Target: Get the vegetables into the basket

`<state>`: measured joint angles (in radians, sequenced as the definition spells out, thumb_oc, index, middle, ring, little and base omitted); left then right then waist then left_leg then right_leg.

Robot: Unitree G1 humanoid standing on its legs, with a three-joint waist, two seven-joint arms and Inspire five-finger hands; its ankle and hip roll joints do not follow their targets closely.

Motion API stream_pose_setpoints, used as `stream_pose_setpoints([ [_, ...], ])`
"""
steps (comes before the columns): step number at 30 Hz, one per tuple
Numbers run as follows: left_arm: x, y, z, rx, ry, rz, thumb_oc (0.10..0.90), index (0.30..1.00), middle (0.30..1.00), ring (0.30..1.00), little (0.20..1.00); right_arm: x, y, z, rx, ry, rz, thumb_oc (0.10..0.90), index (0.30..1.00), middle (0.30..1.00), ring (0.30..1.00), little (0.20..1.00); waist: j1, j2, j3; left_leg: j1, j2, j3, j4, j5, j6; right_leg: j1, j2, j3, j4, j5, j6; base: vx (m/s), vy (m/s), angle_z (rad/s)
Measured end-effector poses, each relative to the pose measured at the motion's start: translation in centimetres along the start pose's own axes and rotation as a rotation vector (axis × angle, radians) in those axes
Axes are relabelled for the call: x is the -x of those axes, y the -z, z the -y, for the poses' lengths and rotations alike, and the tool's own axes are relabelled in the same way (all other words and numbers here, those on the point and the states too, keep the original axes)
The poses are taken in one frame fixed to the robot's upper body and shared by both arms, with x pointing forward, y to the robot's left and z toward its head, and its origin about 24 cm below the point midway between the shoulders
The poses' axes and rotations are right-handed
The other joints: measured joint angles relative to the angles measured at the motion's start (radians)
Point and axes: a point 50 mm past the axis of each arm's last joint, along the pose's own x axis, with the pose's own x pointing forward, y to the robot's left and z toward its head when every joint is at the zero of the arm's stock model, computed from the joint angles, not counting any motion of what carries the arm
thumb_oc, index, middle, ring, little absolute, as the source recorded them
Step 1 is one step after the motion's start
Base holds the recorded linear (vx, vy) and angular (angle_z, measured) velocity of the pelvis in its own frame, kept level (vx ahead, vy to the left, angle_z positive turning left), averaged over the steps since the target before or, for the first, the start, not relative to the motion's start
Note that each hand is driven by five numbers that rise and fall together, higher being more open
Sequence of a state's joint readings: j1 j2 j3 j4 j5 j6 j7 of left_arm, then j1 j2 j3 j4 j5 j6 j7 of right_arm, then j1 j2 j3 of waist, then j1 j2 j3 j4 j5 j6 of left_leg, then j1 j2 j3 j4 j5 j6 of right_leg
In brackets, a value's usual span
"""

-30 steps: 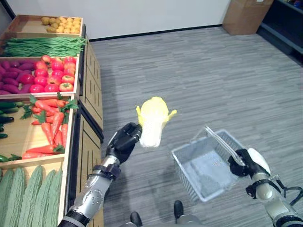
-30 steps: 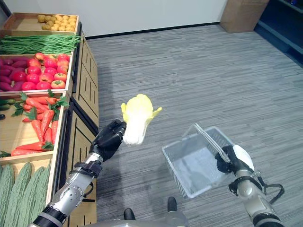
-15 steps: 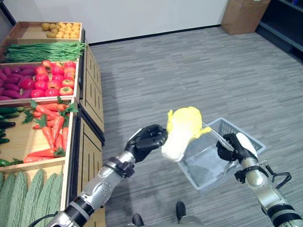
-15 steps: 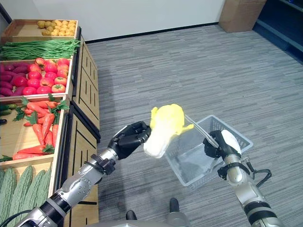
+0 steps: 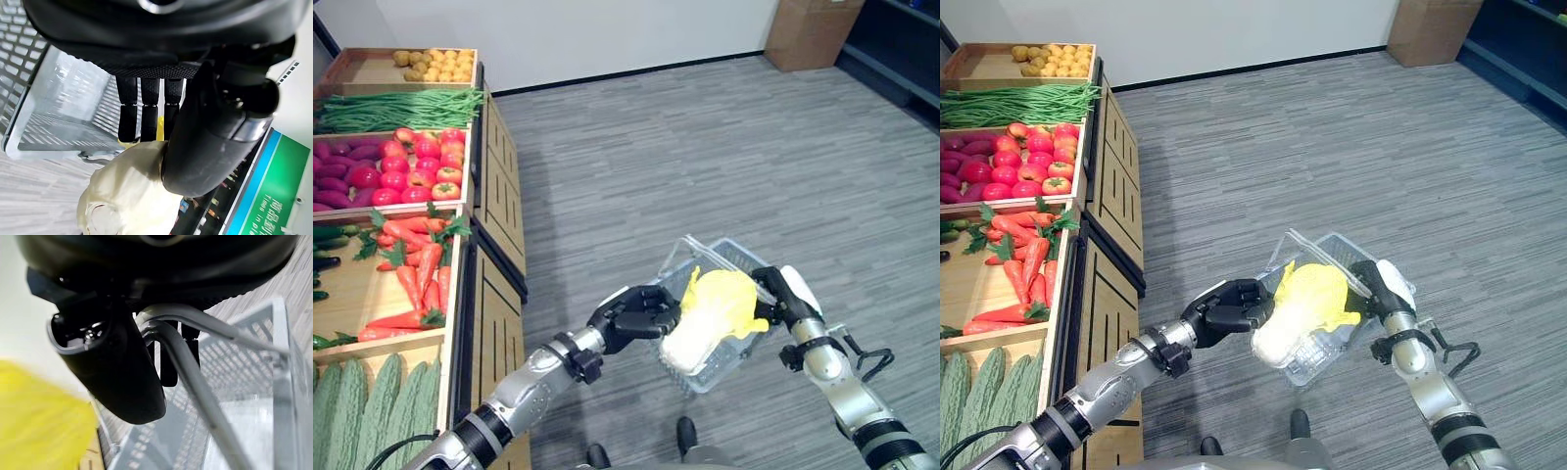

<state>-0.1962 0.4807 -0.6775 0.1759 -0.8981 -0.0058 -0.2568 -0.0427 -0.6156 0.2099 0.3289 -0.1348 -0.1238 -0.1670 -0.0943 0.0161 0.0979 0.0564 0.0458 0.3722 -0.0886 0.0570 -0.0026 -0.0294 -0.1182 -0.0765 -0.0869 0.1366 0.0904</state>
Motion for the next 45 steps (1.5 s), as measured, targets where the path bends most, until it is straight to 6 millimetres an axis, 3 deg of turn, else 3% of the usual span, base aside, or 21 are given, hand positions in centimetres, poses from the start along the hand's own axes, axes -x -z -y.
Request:
stream_pose_setpoints([
  [8, -1.0, 1.3, -0.4, -0.066, -0.088, -0.044, 0.4, 0.3, 0.3, 0.3, 0.3, -0.1, -2.7, -0.9, -0.059, -0.046, 0.105, 0.4, 0.3, 0.3, 0.3, 0.3, -0.004, 0.0, 0.0, 0.0, 0.002, 0.005, 0.0, 0.0, 0.0, -0.002, 0.003, 0.004, 0.0, 0.0, 0.0, 0.0, 0.0, 0.0],
  [17, -1.2, 2.3, -1.5, -0.166, -0.174, -0.086, 0.4, 0.3, 0.3, 0.3, 0.3, 0.4, -4.0, -1.9, -0.041, -0.152, 0.167, 0.4, 0.3, 0.3, 0.3, 0.3, -0.004, -0.001, 0.0, 0.0, 0.004, 0.018, 0.0, -0.001, -0.001, -0.008, 0.006, 0.013, 0.0, 0.001, -0.002, 0.01, -0.001, -0.03],
  [23, -1.4, 3.4, -2.8, -0.176, -0.353, -0.109, 0.4, 0.3, 0.3, 0.3, 0.3, 1.2, -6.4, -2.3, -0.033, -0.211, 0.278, 0.4, 0.3, 0.3, 0.3, 0.3, -0.008, -0.003, 0.001, 0.0, 0.008, 0.022, 0.0, -0.001, -0.001, -0.011, 0.01, 0.017, 0.0, 0.002, -0.003, 0.0, -0.003, -0.02],
  [24, -1.3, 3.6, -3.0, -0.191, -0.376, -0.121, 0.429, 0.341, 0.341, 0.341, 0.341, 1.4, -6.8, -2.4, -0.035, -0.221, 0.297, 0.4, 0.3, 0.3, 0.3, 0.3, -0.008, -0.003, 0.002, 0.0, 0.009, 0.022, 0.0, -0.001, -0.002, -0.011, 0.01, 0.017, 0.0, 0.002, -0.003, 0.0, 0.0, 0.0],
  [25, -1.2, 3.8, -3.3, -0.197, -0.404, -0.132, 0.845, 0.923, 0.923, 0.923, 0.923, 1.5, -7.2, -2.6, -0.038, -0.23, 0.316, 0.4, 0.3, 0.3, 0.3, 0.3, -0.008, -0.003, 0.002, 0.0, 0.01, 0.022, 0.0, -0.001, -0.002, -0.011, 0.011, 0.017, 0.0, 0.002, -0.003, 0.0, 0.0, 0.0],
  [26, -1.2, 4.1, -3.6, -0.225, -0.437, -0.147, 0.9, 1.0, 1.0, 1.0, 1.0, 1.6, -7.5, -2.8, -0.042, -0.238, 0.329, 0.4, 0.3, 0.3, 0.3, 0.3, -0.008, -0.004, 0.001, 0.0, 0.01, 0.022, 0.0, -0.001, -0.003, -0.011, 0.011, 0.017, 0.0, 0.002, -0.003, 0.0, 0.0, 0.0],
  [34, -0.5, 3.8, -5.3, -0.41, -0.602, -0.179, 0.9, 1.0, 1.0, 1.0, 1.0, 1.9, -7.8, -3.1, -0.062, -0.262, 0.339, 0.4, 0.3, 0.3, 0.3, 0.3, -0.002, -0.019, 0.002, 0.0, 0.011, 0.021, 0.0, -0.001, -0.003, -0.011, 0.012, 0.015, 0.0, 0.002, -0.003, 0.0, 0.0, 0.0],
  [38, -1.3, 3.1, -4.5, -0.466, -0.617, -0.144, 0.9, 1.0, 1.0, 1.0, 1.0, 2.0, -7.1, -3.2, -0.065, -0.244, 0.311, 0.4, 0.3, 0.3, 0.3, 0.3, -0.004, -0.034, 0.003, -0.001, 0.012, 0.016, 0.0, 0.0, -0.003, -0.01, 0.012, 0.012, 0.0, 0.002, -0.003, 0.0, 0.0, 0.0],
  [40, -1.1, 1.9, -4.0, -0.504, -0.588, -0.104, 0.9, 1.0, 1.0, 1.0, 1.0, 2.2, -5.4, -3.1, -0.101, -0.204, 0.257, 0.4, 0.3, 0.3, 0.3, 0.3, 0.002, -0.042, 0.007, -0.003, 0.013, 0.007, 0.0, 0.001, -0.005, -0.006, 0.012, 0.001, 0.0, 0.001, -0.004, 0.01, -0.009, 0.12],
  [45, 0.2, -3.5, -2.4, -0.665, -0.453, 0.091, 0.9, 1.0, 1.0, 1.0, 1.0, 2.3, -0.1, -2.2, -0.09, -0.116, 0.0, 0.4, 0.3, 0.3, 0.3, 0.3, 0.027, -0.042, 0.006, -0.004, 0.012, -0.008, 0.0, 0.002, -0.006, 0.001, 0.011, -0.013, 0.0, 0.001, -0.004, 0.01, 0.002, 0.09],
])
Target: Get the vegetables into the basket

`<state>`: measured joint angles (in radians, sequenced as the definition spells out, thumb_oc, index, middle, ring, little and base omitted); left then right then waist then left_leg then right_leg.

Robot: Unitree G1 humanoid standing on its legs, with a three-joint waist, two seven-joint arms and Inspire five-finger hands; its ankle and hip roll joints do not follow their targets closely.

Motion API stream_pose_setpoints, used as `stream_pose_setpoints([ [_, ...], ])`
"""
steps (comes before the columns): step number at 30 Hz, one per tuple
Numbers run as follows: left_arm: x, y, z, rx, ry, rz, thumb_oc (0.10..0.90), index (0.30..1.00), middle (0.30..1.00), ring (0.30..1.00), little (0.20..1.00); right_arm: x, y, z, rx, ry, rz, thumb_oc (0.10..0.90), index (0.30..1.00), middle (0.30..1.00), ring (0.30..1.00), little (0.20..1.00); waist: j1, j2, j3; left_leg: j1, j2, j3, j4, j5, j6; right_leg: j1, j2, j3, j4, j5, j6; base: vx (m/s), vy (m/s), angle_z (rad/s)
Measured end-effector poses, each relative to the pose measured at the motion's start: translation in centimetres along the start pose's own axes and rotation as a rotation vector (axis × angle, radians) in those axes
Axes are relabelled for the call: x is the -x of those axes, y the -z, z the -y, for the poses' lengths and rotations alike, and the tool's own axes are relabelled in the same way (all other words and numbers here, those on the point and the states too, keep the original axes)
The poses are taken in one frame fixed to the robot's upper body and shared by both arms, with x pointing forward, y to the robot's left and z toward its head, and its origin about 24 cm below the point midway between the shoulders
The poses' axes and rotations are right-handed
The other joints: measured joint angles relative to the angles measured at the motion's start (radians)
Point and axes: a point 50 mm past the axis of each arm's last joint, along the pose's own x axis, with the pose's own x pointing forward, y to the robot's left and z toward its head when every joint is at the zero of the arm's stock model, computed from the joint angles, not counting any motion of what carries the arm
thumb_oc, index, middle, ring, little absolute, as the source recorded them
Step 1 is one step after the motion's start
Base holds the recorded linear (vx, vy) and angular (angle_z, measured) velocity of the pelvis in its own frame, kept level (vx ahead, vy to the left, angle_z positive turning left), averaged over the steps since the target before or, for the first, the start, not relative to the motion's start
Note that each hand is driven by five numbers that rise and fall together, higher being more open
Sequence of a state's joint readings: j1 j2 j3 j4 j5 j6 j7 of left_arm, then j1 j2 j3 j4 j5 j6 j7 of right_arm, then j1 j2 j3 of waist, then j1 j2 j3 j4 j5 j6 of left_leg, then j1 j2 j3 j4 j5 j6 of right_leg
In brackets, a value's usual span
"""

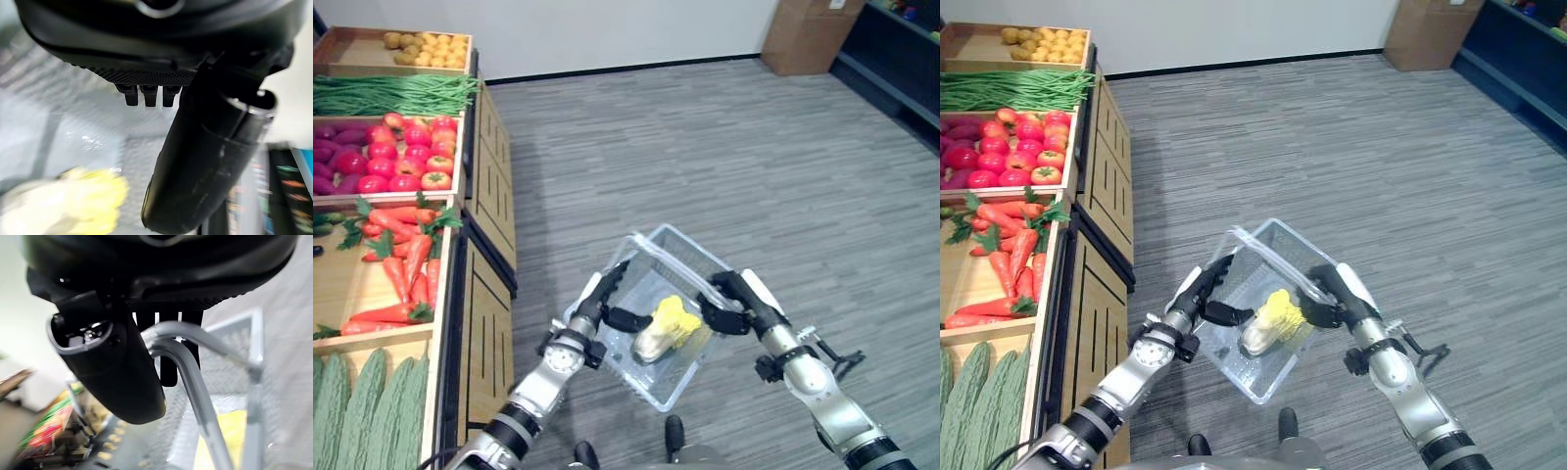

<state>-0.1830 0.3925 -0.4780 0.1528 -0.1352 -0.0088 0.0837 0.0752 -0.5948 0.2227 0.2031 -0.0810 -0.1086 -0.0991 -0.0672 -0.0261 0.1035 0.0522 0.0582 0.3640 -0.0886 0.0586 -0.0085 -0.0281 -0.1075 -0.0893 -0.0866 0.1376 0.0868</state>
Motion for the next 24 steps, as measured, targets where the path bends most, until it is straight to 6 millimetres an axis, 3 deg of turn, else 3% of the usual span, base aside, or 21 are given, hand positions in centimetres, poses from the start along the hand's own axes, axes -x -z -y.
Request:
stream_pose_setpoints([
  [5, 1.5, -2.1, -1.2, -0.11, 0.182, 0.096, 0.9, 1.0, 1.0, 1.0, 1.0, 0.7, 3.0, -0.6, -0.071, 0.053, -0.147, 0.4, 0.3, 0.3, 0.3, 0.3, 0.014, 0.009, 0.0, 0.003, -0.001, -0.003, 0.0, 0.001, -0.002, 0.005, -0.002, -0.004, 0.0, 0.0, 0.0, 0.0, 0.0, 0.0],
  [10, 4.4, -1.5, -0.4, 0.015, 0.347, 0.086, 0.9, 1.0, 1.0, 1.0, 1.0, 2.3, 7.2, -1.5, -0.063, 0.028, -0.343, 0.4, 0.3, 0.3, 0.3, 0.3, 0.028, 0.01, 0.0, 0.009, -0.001, -0.002, 0.0, 0.001, -0.002, 0.009, -0.002, -0.002, -0.001, -0.002, -0.001, 0.0, 0.0, 0.0],
  [13, 5.7, 0.7, -0.4, 0.077, 0.328, -0.003, 0.9, 1.0, 1.0, 1.0, 1.0, 3.7, 9.3, -2.0, -0.057, 0.018, -0.447, 0.4, 0.3, 0.3, 0.3, 0.3, 0.024, 0.011, 0.0, 0.009, -0.001, -0.001, 0.0, 0.001, -0.002, 0.009, -0.002, -0.001, -0.002, -0.002, -0.001, 0.0, 0.0, 0.0],
  [18, 8.4, 5.2, -2.4, 0.124, 0.189, -0.184, 0.9, 1.0, 1.0, 1.0, 1.0, 6.6, 12.4, -1.9, -0.064, 0.054, -0.605, 0.4, 0.3, 0.3, 0.3, 0.3, 0.028, 0.013, -0.001, 0.009, 0.0, -0.003, 0.0, 0.002, -0.003, 0.01, -0.001, -0.003, -0.005, -0.003, -0.002, 0.0, 0.0, 0.0],
  [21, 10.1, 7.9, -3.4, 0.096, 0.127, -0.312, 0.9, 1.0, 1.0, 1.0, 1.0, 8.0, 13.6, -2.4, -0.068, 0.035, -0.671, 0.4, 0.3, 0.3, 0.3, 0.3, 0.03, 0.013, -0.002, 0.01, 0.0, -0.006, 0.0, 0.002, -0.004, 0.011, -0.001, -0.005, -0.005, -0.003, -0.003, 0.0, 0.0, 0.0],
  [22, 11.5, 10.6, -3.7, 0.076, 0.077, -0.436, 0.9, 1.0, 1.0, 1.0, 1.0, 9.0, 14.1, -3.3, -0.107, 0.034, -0.71, 0.4, 0.3, 0.3, 0.3, 0.3, 0.028, 0.017, -0.006, 0.01, 0.0, -0.005, 0.0, 0.002, -0.004, 0.011, -0.001, -0.005, -0.005, -0.003, -0.003, 0.0, 0.0, 0.0],
  [24, 12.3, 11.7, -3.8, 0.022, 0.077, -0.496, 0.9, 1.0, 1.0, 1.0, 1.0, 9.3, 14.2, -3.9, -0.127, 0.02, -0.719, 0.4, 0.3, 0.3, 0.3, 0.3, 0.028, 0.018, -0.006, 0.01, 0.0, -0.005, -0.001, 0.002, -0.004, 0.011, 0.0, -0.004, -0.005, -0.003, -0.003, 0.0, 0.0, 0.0],
])
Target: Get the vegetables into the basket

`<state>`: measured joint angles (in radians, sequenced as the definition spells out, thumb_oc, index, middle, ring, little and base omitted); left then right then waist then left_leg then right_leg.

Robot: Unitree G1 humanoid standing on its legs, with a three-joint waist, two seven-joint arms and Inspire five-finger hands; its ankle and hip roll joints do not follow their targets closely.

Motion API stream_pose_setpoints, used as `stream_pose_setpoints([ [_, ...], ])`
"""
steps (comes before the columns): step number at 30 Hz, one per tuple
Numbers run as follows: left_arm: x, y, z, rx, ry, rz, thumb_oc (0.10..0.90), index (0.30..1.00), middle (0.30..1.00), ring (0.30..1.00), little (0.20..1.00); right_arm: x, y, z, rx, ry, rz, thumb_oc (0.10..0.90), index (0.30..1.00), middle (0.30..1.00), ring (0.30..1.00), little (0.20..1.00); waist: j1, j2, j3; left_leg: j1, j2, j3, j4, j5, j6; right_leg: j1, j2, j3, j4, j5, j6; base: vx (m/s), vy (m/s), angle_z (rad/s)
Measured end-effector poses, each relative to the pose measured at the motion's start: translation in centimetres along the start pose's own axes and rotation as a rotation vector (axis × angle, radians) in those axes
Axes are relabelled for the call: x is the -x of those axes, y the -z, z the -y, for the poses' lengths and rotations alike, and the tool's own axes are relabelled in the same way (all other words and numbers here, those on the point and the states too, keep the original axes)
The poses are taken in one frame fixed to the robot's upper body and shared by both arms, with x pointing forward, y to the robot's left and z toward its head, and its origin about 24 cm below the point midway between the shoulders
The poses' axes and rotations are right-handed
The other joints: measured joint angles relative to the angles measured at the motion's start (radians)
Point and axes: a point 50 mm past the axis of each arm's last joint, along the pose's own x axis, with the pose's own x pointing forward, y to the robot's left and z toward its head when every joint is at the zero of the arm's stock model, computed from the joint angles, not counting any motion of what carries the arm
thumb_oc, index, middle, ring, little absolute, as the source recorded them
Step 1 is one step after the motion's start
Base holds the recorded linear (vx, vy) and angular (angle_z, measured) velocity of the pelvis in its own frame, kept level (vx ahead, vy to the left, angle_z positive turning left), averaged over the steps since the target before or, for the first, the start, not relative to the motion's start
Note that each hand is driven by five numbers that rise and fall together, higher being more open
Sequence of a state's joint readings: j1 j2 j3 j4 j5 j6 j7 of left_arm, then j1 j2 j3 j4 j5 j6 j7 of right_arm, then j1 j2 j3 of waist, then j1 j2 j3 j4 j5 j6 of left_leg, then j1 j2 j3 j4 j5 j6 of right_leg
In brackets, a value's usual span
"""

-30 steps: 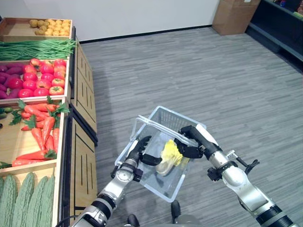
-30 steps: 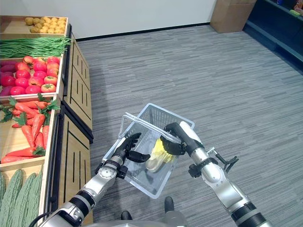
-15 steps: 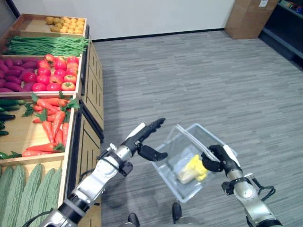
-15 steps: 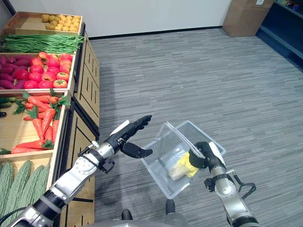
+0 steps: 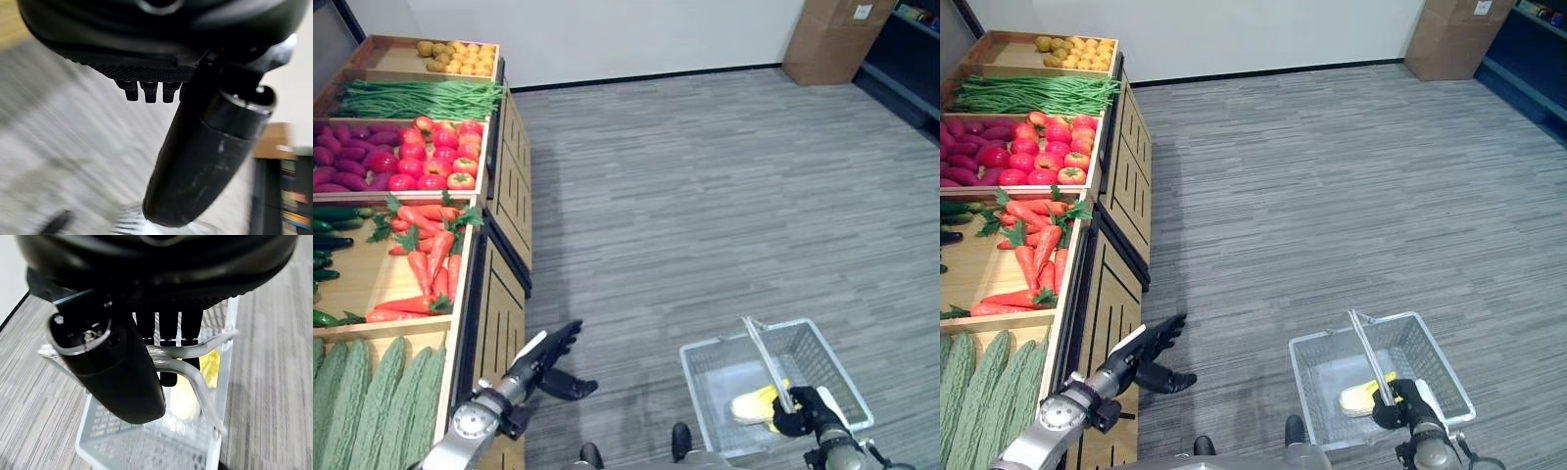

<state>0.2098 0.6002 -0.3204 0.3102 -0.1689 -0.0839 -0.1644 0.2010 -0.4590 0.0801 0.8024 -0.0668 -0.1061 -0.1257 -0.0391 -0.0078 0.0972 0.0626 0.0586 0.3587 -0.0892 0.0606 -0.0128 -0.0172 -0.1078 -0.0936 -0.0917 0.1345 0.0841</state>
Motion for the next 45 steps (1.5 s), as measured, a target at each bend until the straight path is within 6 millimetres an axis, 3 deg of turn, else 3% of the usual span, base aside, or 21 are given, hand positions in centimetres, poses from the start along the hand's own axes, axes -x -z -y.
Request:
stream_pose_setpoints([
  [5, -0.3, 4.5, 1.0, -0.335, 0.021, -0.197, 0.9, 1.0, 1.0, 1.0, 1.0, 0.1, -0.1, -1.3, -0.037, -0.027, 0.006, 0.4, 0.3, 0.3, 0.3, 0.3, -0.004, 0.003, -0.017, 0.004, 0.001, 0.006, -0.003, 0.0, -0.001, -0.002, 0.002, 0.006, 0.0, -0.006, 0.007, -0.01, 0.016, -0.04],
  [6, -0.2, 6.3, 1.8, -0.411, 0.049, -0.269, 0.9, 1.0, 1.0, 1.0, 1.0, 0.3, 0.1, -1.6, -0.035, -0.036, 0.005, 0.4, 0.3, 0.3, 0.3, 0.3, -0.004, 0.003, -0.022, 0.003, 0.0, 0.009, -0.004, 0.0, -0.003, -0.005, 0.001, 0.008, 0.0, -0.007, 0.006, -0.04, 0.034, -0.07],
  [8, 0.2, 9.0, 3.7, -0.396, 0.05, -0.382, 0.9, 1.0, 1.0, 1.0, 1.0, 0.5, 0.7, -2.6, -0.022, -0.062, -0.003, 0.4, 0.3, 0.3, 0.3, 0.3, -0.005, -0.001, -0.048, -0.007, 0.001, 0.013, -0.004, -0.001, -0.003, -0.018, 0.001, 0.011, 0.0, -0.009, 0.004, -0.02, 0.015, -0.03],
  [12, 1.0, 11.6, 5.0, -0.238, -0.081, -0.56, 0.9, 1.0, 1.0, 1.0, 1.0, 0.9, 2.1, -4.7, -0.047, -0.103, -0.081, 0.4, 0.3, 0.3, 0.3, 0.3, -0.001, -0.002, -0.063, -0.011, 0.0, 0.01, -0.001, -0.003, -0.003, -0.02, 0.001, 0.008, 0.003, -0.011, 0.004, -0.01, 0.036, 0.02],
  [15, 1.8, 12.8, 6.0, -0.191, -0.115, -0.639, 0.9, 1.0, 1.0, 1.0, 1.0, 1.0, 3.0, -5.1, -0.102, -0.094, -0.145, 0.4, 0.3, 0.3, 0.3, 0.3, -0.001, -0.003, -0.062, -0.014, -0.001, 0.01, -0.004, -0.006, -0.004, -0.024, 0.001, 0.009, 0.004, -0.012, 0.004, -0.02, 0.062, -0.01],
  [20, 1.8, 12.9, 6.4, -0.048, -0.188, -0.673, 0.9, 1.0, 1.0, 1.0, 1.0, 0.4, 2.2, -5.4, -0.153, -0.079, -0.15, 0.4, 0.3, 0.3, 0.3, 0.3, 0.007, -0.016, -0.025, -0.051, -0.001, 0.01, 0.028, -0.014, -0.003, -0.049, -0.003, 0.01, 0.005, -0.008, 0.003, -0.04, 0.069, 0.0],
  [26, 0.0, 11.3, 4.5, 0.008, -0.255, -0.622, 0.9, 1.0, 1.0, 1.0, 1.0, -1.2, -1.0, -4.9, -0.169, -0.066, -0.067, 0.4, 0.3, 0.3, 0.3, 0.3, 0.018, -0.027, 0.066, -0.104, -0.019, 0.013, 0.058, -0.029, 0.014, -0.105, -0.026, 0.023, 0.04, 0.003, 0.001, -0.01, 0.132, -0.03],
  [29, -0.3, 10.9, 3.2, 0.026, -0.292, -0.606, 0.9, 1.0, 1.0, 1.0, 1.0, -1.6, -2.2, -4.8, -0.186, -0.062, -0.03, 0.4, 0.3, 0.3, 0.3, 0.3, 0.012, -0.057, 0.102, -0.107, -0.035, 0.025, 0.056, -0.032, 0.032, -0.131, -0.043, 0.03, 0.076, -0.004, 0.014, 0.0, 0.136, -0.07],
  [31, -0.7, 10.4, 2.7, 0.034, -0.308, -0.592, 0.9, 1.0, 1.0, 1.0, 1.0, -1.8, -3.0, -5.0, -0.18, -0.071, -0.006, 0.4, 0.3, 0.3, 0.3, 0.3, 0.014, -0.077, 0.116, -0.107, -0.047, 0.04, 0.056, -0.042, 0.044, -0.16, -0.05, 0.03, 0.119, -0.002, 0.016, 0.01, 0.152, -0.23],
  [35, -1.0, 10.0, 2.2, 0.028, -0.318, -0.568, 0.9, 1.0, 1.0, 1.0, 1.0, -2.3, -5.1, -4.8, -0.194, -0.07, 0.067, 0.4, 0.3, 0.3, 0.3, 0.3, 0.002, -0.074, 0.165, -0.078, -0.047, 0.067, 0.058, -0.07, 0.066, -0.234, -0.061, 0.002, 0.285, -0.004, 0.019, 0.08, 0.06, -0.24],
  [36, -1.2, 9.7, 2.2, 0.028, -0.318, -0.559, 0.9, 1.0, 1.0, 1.0, 1.0, -2.3, -5.5, -4.8, -0.214, -0.071, 0.08, 0.4, 0.3, 0.3, 0.3, 0.3, 0.0, -0.063, 0.174, -0.072, -0.05, 0.064, 0.054, -0.079, 0.069, -0.267, -0.067, 0.006, 0.331, -0.028, 0.047, 0.11, -0.037, 0.01],
  [38, -1.4, 9.5, 1.9, 0.025, -0.322, -0.552, 0.9, 1.0, 1.0, 1.0, 1.0, -2.3, -6.5, -4.6, -0.23, -0.062, 0.127, 0.4, 0.3, 0.3, 0.3, 0.3, -0.004, -0.078, 0.186, -0.068, -0.065, 0.067, 0.061, -0.077, 0.085, -0.313, -0.099, 0.008, 0.33, -0.041, 0.065, 0.19, -0.182, 0.06],
  [40, -1.7, 9.4, 2.6, 0.06, -0.322, -0.554, 0.9, 1.0, 1.0, 1.0, 1.0, -2.4, -6.7, -4.5, -0.227, -0.062, 0.137, 0.4, 0.3, 0.3, 0.3, 0.3, -0.006, -0.072, 0.191, -0.066, -0.073, 0.052, 0.07, -0.088, 0.068, -0.328, -0.142, 0.011, 0.16, -0.013, 0.094, 0.23, -0.204, 0.12],
  [41, -1.8, 9.4, 2.6, 0.064, -0.323, -0.552, 0.9, 1.0, 1.0, 1.0, 1.0, -2.4, -6.8, -4.5, -0.228, -0.06, 0.138, 0.4, 0.3, 0.3, 0.3, 0.3, -0.006, -0.073, 0.192, -0.065, -0.075, 0.048, 0.083, -0.098, 0.06, -0.335, -0.163, 0.009, 0.139, -0.001, 0.098, 0.16, -0.161, 0.26],
  [44, -1.0, 10.2, 2.5, 0.125, -0.354, -0.579, 0.9, 1.0, 1.0, 1.0, 1.0, -2.2, -6.3, -4.9, -0.202, -0.079, 0.129, 0.4, 0.3, 0.3, 0.3, 0.3, -0.007, -0.084, 0.189, -0.027, -0.062, -0.004, 0.146, -0.143, -0.007, -0.277, -0.186, 0.001, 0.125, 0.05, 0.062, 0.15, -0.226, 0.51],
  [45, -1.0, 10.2, 2.9, 0.158, -0.359, -0.58, 0.9, 1.0, 1.0, 1.0, 1.0, -2.2, -6.0, -4.9, -0.186, -0.086, 0.118, 0.4, 0.3, 0.3, 0.3, 0.3, -0.003, -0.063, 0.19, -0.019, -0.029, -0.017, 0.162, -0.153, -0.031, -0.268, -0.16, -0.007, 0.145, 0.091, 0.04, 0.09, -0.166, 0.39],
])
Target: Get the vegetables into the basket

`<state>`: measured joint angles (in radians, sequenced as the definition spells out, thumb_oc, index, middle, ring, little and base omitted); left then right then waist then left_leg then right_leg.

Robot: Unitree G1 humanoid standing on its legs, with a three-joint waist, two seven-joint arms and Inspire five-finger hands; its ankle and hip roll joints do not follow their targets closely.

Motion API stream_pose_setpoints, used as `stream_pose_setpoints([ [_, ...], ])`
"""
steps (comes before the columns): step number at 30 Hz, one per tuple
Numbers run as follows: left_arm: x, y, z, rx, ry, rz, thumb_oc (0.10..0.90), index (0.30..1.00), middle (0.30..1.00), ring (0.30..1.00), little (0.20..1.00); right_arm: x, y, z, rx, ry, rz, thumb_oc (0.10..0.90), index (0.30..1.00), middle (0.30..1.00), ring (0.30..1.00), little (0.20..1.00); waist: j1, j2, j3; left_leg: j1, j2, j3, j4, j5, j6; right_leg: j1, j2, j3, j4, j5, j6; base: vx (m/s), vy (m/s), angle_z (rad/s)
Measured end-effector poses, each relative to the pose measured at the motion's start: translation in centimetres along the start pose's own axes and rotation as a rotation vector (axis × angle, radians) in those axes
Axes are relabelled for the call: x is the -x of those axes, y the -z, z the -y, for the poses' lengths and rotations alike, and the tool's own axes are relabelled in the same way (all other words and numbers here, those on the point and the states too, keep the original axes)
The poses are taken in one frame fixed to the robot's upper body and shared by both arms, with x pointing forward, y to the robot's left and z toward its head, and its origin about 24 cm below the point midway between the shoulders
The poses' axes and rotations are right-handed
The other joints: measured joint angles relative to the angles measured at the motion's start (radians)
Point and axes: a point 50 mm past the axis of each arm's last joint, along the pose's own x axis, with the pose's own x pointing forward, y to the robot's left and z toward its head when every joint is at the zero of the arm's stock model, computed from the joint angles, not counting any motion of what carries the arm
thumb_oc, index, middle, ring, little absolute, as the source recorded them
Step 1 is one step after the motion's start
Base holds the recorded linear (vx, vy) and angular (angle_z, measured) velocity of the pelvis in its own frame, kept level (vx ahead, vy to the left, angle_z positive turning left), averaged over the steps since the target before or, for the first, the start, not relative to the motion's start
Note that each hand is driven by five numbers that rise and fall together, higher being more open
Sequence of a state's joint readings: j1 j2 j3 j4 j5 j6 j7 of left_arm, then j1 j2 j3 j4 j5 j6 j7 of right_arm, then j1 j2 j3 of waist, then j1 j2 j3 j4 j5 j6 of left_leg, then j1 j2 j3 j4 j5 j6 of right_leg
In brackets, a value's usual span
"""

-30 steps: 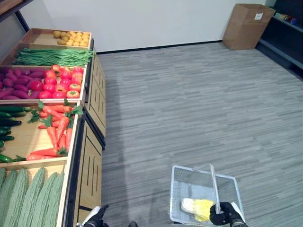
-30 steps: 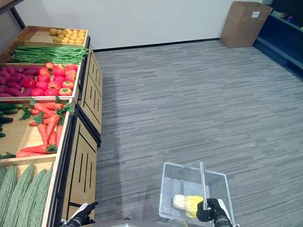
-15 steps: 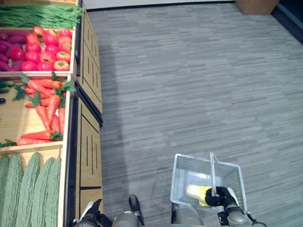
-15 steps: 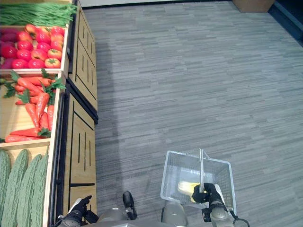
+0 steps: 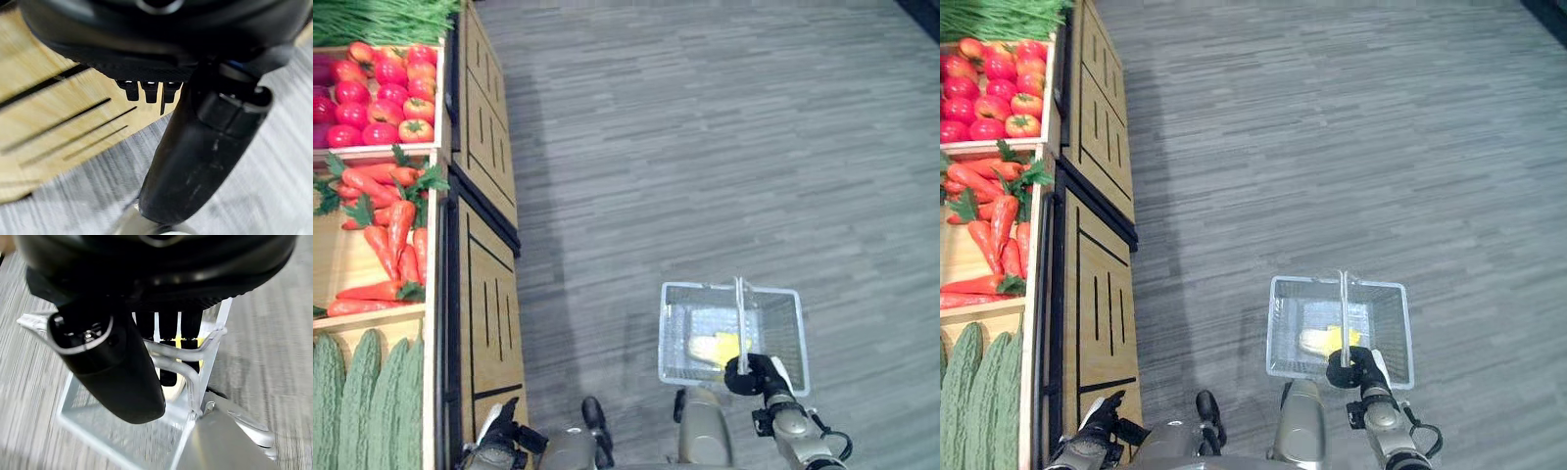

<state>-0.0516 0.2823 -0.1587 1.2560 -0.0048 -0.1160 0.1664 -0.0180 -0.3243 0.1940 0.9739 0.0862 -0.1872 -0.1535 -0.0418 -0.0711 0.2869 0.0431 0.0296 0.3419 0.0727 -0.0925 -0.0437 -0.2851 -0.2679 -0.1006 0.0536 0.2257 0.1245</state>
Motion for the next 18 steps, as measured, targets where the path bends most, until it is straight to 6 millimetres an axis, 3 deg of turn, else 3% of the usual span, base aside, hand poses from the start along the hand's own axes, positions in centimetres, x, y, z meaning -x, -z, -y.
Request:
stream_pose_setpoints([
  [1, 0.1, 0.3, 0.6, 0.034, 0.009, -0.007, 0.9, 1.0, 1.0, 1.0, 1.0, -0.3, -0.3, 0.1, 0.016, -0.004, -0.001, 0.4, 0.3, 0.3, 0.3, 0.3, 0.003, 0.03, -0.008, -0.001, 0.046, -0.001, 0.008, -0.001, -0.012, 0.002, 0.041, -0.017, 0.016, -0.024, -0.017, 0.17, -0.32, -0.01],
  [2, 0.2, 0.4, 0.8, 0.086, 0.001, -0.021, 0.9, 1.0, 1.0, 1.0, 1.0, -0.7, -1.4, 0.2, 0.019, -0.012, 0.024, 0.4, 0.3, 0.3, 0.3, 0.3, 0.014, 0.05, -0.013, -0.001, 0.109, -0.003, 0.035, 0.016, -0.023, 0.006, 0.103, -0.048, 0.049, -0.058, -0.065, 0.13, -0.251, -0.05],
  [4, 0.1, 0.1, 0.8, 0.117, 0.0, -0.014, 0.9, 1.0, 1.0, 1.0, 1.0, -0.7, -1.4, 1.2, 0.046, 0.001, 0.036, 0.4, 0.3, 0.3, 0.3, 0.3, 0.007, 0.053, -0.02, 0.003, 0.167, -0.043, 0.065, 0.063, -0.04, 0.028, 0.139, -0.088, 0.099, -0.124, -0.095, 0.18, -0.325, 0.25],
  [9, 0.3, -1.1, 2.8, 0.155, 0.058, 0.025, 0.9, 1.0, 1.0, 1.0, 1.0, -0.7, -2.1, 3.9, 0.091, 0.051, 0.071, 0.4, 0.3, 0.3, 0.3, 0.3, -0.002, 0.072, -0.042, 0.003, 0.219, -0.065, 0.068, 0.137, -0.104, 0.021, 0.18, -0.111, 0.164, -0.202, -0.119, 0.11, -0.212, 0.09],
  [11, 0.2, -2.0, 3.1, 0.152, 0.071, 0.054, 0.9, 1.0, 1.0, 1.0, 1.0, -0.2, -0.9, 3.8, 0.11, 0.044, 0.044, 0.4, 0.3, 0.3, 0.3, 0.3, 0.004, 0.072, -0.065, -0.062, 0.248, -0.138, 0.168, 0.165, -0.141, 0.027, 0.201, -0.129, 0.171, -0.23, -0.134, 0.12, -0.297, 0.23],
  [13, 0.2, -2.6, 3.4, 0.141, 0.08, 0.075, 0.9, 1.0, 1.0, 1.0, 1.0, 0.3, 0.6, 3.8, 0.128, 0.036, -0.001, 0.4, 0.3, 0.3, 0.3, 0.3, 0.012, 0.07, -0.081, -0.128, 0.251, -0.207, 0.244, 0.227, -0.174, 0.039, 0.19, -0.152, 0.164, -0.246, -0.155, 0.11, -0.17, 0.38],
  [14, 0.2, -3.0, 3.4, 0.136, 0.084, 0.089, 0.9, 1.0, 1.0, 1.0, 1.0, 0.5, 1.1, 3.8, 0.129, 0.037, -0.02, 0.4, 0.3, 0.3, 0.3, 0.3, 0.017, 0.07, -0.081, -0.142, 0.251, -0.214, 0.258, 0.265, -0.171, 0.054, 0.191, -0.162, 0.155, -0.246, -0.168, 0.07, -0.042, 0.55],
  [15, 0.1, -3.7, 3.7, 0.125, 0.093, 0.108, 0.9, 1.0, 1.0, 1.0, 1.0, 0.8, 2.2, 3.9, 0.13, 0.044, -0.062, 0.4, 0.3, 0.3, 0.3, 0.3, 0.019, 0.056, -0.075, -0.177, 0.243, -0.205, 0.291, 0.244, -0.18, 0.084, 0.179, -0.187, 0.121, -0.247, -0.179, 0.27, 0.092, 0.63],
  [16, 0.2, -4.0, 4.0, 0.115, 0.103, 0.121, 0.9, 1.0, 1.0, 1.0, 1.0, 1.1, 3.2, 4.2, 0.136, 0.058, -0.106, 0.4, 0.3, 0.3, 0.3, 0.3, 0.023, 0.057, -0.077, -0.189, 0.211, -0.18, 0.202, 0.202, -0.168, 0.107, 0.182, -0.203, 0.082, -0.237, -0.179, 0.22, 0.108, 0.59],
  [17, 0.2, -4.1, 4.1, 0.113, 0.104, 0.127, 0.9, 1.0, 1.0, 1.0, 1.0, 0.9, 2.9, 4.1, 0.134, 0.066, -0.101, 0.4, 0.3, 0.3, 0.3, 0.3, 0.02, 0.067, -0.082, -0.213, 0.186, -0.159, 0.081, 0.176, -0.168, 0.127, 0.204, -0.2, 0.034, -0.237, -0.151, 0.3, 0.136, 0.28],
  [18, 0.3, -4.2, 4.2, 0.102, 0.105, 0.135, 0.9, 1.0, 1.0, 1.0, 1.0, 0.9, 3.2, 4.0, 0.133, 0.066, -0.116, 0.4, 0.3, 0.3, 0.3, 0.3, 0.025, 0.066, -0.083, -0.205, 0.151, -0.162, -0.111, 0.175, -0.149, 0.143, 0.218, -0.202, -0.007, -0.215, -0.127, 0.26, 0.101, -0.11],
])
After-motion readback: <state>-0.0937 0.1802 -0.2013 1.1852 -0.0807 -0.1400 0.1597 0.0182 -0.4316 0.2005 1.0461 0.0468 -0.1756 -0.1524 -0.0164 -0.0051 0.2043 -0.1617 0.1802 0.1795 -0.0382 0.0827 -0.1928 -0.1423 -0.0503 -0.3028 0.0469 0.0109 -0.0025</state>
